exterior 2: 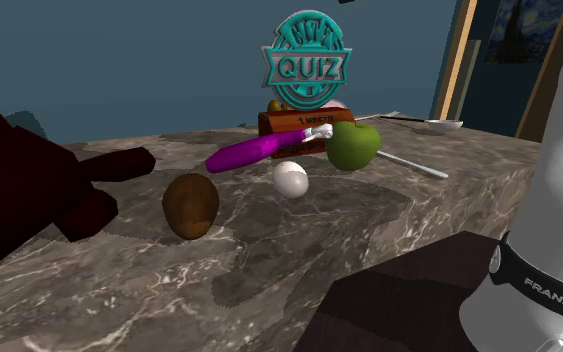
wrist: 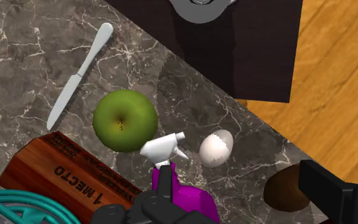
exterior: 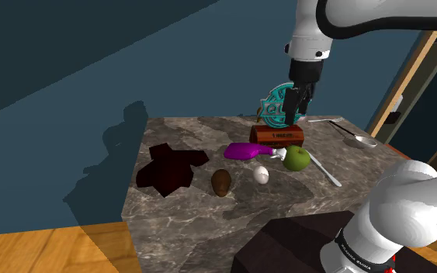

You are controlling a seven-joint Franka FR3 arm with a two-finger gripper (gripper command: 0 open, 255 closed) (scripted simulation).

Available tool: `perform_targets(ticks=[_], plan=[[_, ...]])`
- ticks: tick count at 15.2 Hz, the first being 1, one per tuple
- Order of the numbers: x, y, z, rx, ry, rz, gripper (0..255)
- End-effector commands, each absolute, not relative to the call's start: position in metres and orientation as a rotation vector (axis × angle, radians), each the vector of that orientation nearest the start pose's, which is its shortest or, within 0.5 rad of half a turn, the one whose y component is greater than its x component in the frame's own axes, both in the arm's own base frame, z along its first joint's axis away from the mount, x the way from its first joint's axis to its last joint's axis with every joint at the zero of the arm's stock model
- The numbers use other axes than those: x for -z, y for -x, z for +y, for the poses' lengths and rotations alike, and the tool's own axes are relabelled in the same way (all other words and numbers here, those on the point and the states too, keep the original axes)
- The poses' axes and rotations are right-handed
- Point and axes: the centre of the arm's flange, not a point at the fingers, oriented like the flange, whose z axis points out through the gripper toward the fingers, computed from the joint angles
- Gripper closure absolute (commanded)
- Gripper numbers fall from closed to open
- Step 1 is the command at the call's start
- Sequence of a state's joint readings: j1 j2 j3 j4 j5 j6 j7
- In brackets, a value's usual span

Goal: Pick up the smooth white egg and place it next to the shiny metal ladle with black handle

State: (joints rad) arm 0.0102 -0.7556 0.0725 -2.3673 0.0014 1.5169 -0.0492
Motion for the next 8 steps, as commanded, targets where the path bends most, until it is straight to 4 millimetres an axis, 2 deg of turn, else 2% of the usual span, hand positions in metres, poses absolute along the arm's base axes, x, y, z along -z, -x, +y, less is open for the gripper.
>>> perform_targets(ticks=[1,8], plan=[[-0.571,-0.307,0.031,-0.153,3.182,-0.175,0],[-0.480,-0.298,0.021,0.053,3.103,-0.227,0]])
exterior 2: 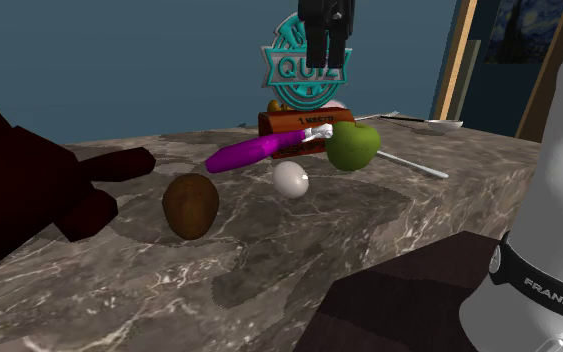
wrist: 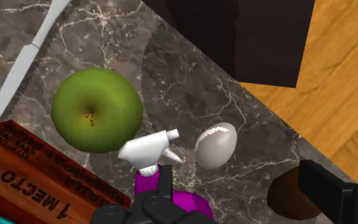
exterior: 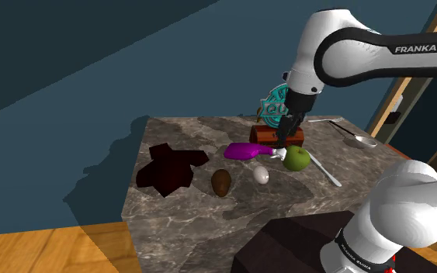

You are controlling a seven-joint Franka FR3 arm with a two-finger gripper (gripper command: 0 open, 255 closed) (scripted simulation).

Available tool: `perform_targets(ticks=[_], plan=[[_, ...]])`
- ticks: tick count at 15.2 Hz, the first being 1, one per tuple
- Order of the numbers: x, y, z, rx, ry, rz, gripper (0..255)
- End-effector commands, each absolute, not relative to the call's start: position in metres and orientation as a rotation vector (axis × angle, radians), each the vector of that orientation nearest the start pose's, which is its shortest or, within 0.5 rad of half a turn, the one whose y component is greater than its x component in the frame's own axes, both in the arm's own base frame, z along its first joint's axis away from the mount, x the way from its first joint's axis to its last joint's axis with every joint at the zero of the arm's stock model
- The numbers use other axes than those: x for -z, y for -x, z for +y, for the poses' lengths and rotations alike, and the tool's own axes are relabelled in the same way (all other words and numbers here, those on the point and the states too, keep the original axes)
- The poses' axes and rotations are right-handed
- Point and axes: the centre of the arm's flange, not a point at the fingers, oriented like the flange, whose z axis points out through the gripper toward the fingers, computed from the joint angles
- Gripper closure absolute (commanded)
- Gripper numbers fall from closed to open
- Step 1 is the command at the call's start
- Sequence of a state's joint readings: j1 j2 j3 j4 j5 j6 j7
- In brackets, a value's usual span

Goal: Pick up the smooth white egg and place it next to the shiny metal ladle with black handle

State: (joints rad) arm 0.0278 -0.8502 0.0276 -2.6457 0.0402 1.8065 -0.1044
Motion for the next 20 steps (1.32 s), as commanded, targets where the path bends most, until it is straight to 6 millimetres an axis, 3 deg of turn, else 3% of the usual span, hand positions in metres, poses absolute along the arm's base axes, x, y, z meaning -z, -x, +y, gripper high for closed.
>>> perform_targets(ticks=[1,9,17,20], plan=[[-0.467,-0.297,0.020,0.081,3.091,-0.235,0],[-0.362,-0.303,0.019,0.302,2.983,-0.289,0],[-0.319,-0.311,0.025,0.310,2.978,-0.291,0],[-0.319,-0.311,0.025,0.310,2.979,-0.291,0]])
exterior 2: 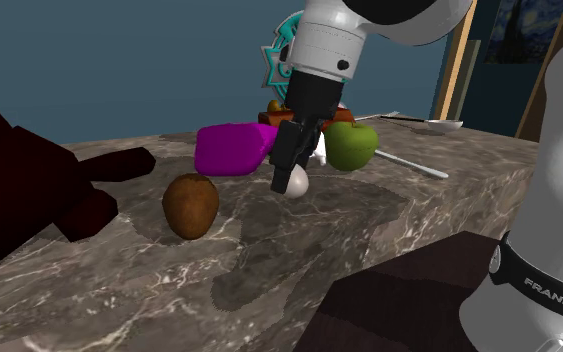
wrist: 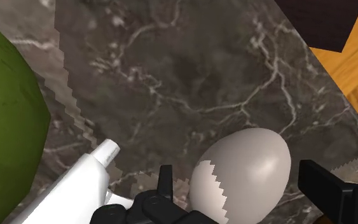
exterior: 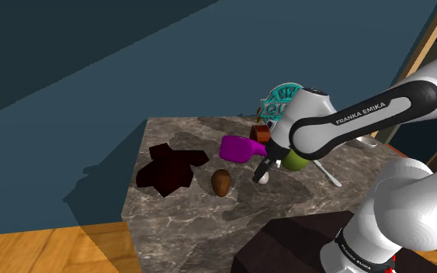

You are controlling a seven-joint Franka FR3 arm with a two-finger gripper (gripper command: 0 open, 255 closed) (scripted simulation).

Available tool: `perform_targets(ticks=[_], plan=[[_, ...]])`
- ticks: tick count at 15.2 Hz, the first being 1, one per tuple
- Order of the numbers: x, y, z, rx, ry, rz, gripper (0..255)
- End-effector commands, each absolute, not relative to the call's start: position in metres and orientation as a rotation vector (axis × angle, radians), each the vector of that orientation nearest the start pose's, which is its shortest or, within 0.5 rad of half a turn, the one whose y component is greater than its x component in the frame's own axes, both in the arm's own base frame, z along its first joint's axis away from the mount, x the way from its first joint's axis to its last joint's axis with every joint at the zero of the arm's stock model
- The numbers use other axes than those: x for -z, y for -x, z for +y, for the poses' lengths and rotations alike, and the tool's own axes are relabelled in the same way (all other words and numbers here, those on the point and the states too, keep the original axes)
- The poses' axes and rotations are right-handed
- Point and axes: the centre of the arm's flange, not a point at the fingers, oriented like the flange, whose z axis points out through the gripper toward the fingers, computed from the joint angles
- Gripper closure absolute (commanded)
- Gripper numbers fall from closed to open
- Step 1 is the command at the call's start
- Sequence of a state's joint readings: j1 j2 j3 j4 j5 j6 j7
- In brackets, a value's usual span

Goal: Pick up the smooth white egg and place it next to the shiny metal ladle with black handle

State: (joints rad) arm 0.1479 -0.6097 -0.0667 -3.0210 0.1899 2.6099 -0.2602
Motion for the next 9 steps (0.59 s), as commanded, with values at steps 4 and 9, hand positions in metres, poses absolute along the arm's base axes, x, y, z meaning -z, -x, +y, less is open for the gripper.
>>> perform_targets(ticks=[4,9], plan=[[-0.3191,-0.3108,0.0252,0.310,2.978,-0.291,0],[-0.3191,-0.3108,0.0253,0.310,2.978,-0.291,255]])
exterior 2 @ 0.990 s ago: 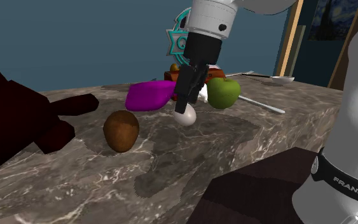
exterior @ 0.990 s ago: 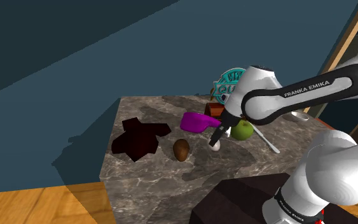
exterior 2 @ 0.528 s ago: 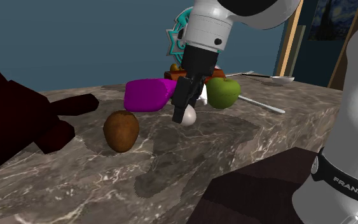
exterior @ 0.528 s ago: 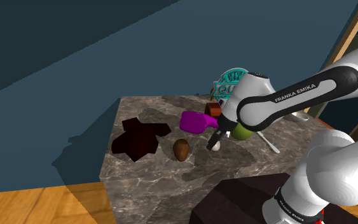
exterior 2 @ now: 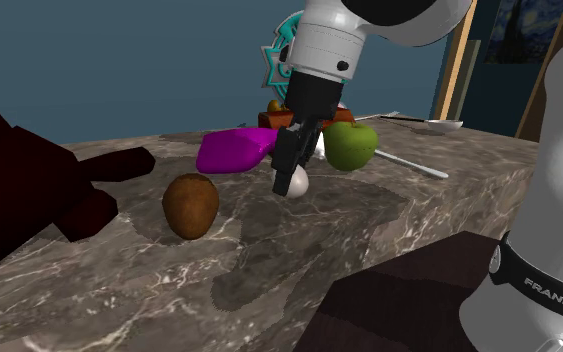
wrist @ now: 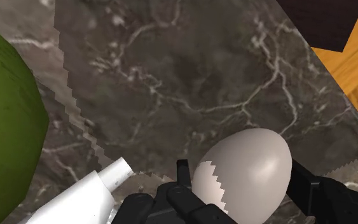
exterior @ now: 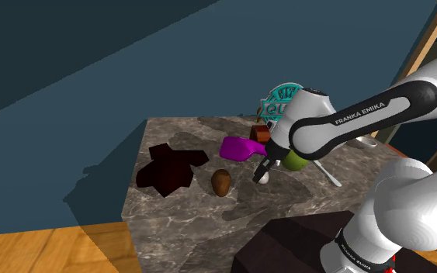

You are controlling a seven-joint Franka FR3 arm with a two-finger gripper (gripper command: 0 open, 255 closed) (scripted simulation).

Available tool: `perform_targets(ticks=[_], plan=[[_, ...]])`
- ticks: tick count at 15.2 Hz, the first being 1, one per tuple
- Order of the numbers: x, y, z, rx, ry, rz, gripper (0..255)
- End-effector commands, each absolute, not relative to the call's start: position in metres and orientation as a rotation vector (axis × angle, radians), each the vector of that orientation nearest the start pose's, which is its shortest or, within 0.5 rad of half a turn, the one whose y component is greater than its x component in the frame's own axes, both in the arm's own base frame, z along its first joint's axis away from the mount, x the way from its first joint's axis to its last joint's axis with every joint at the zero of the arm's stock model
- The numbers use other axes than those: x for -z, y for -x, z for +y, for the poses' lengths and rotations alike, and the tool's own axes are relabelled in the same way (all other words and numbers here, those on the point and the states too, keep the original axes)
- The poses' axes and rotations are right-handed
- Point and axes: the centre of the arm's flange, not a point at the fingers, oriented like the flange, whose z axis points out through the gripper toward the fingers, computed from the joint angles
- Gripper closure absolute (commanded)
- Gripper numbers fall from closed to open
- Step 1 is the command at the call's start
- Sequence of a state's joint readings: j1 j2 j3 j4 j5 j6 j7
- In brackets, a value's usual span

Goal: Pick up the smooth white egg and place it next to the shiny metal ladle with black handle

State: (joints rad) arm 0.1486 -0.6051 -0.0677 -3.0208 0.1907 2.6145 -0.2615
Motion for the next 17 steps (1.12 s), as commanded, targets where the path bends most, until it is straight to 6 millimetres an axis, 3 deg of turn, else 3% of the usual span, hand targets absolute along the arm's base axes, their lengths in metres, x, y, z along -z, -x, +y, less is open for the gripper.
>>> perform_targets(ticks=[1,6,17], plan=[[-0.319,-0.311,0.025,0.310,2.978,-0.291,255],[-0.319,-0.311,0.025,0.310,2.978,-0.291,255],[-0.377,-0.311,0.025,0.310,2.978,-0.291,255]])
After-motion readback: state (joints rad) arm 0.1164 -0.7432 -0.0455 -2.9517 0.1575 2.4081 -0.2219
